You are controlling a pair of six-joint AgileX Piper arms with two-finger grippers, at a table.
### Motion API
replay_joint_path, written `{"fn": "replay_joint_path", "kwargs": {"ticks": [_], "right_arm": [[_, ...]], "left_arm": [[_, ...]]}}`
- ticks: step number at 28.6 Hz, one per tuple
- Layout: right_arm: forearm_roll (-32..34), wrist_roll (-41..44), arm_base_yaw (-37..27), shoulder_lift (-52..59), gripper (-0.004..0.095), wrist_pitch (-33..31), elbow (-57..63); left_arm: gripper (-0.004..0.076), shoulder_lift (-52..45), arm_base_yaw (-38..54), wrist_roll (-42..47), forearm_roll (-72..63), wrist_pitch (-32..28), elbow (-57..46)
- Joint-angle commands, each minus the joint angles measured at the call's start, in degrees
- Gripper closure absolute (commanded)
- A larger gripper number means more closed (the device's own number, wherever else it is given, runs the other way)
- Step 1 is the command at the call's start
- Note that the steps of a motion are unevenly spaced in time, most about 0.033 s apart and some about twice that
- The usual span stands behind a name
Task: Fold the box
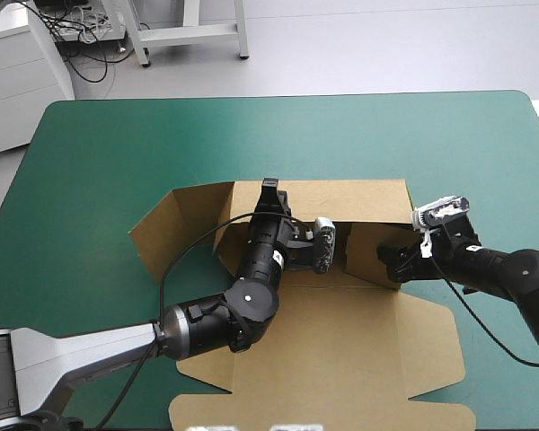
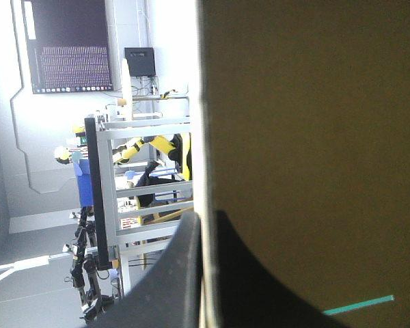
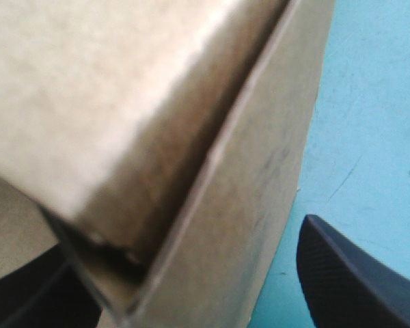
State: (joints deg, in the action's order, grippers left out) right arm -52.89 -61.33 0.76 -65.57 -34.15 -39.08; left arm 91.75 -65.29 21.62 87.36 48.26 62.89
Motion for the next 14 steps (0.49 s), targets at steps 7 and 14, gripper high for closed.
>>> {"fn": "replay_joint_path", "kwargs": {"ticks": [7, 14], "right_arm": [[-5.9, -1.7, 7.4, 1.1, 0.0703, 9.0, -1.5], [-6.0, -1.6, 8.4, 1.1, 0.0910, 10.8, -1.5]], "left_arm": [[0.0756, -2.1, -0.6, 0.3, 1.9, 0.0, 1.0], [0.0756, -2.1, -0.6, 0.3, 1.9, 0.9, 1.0]]}}
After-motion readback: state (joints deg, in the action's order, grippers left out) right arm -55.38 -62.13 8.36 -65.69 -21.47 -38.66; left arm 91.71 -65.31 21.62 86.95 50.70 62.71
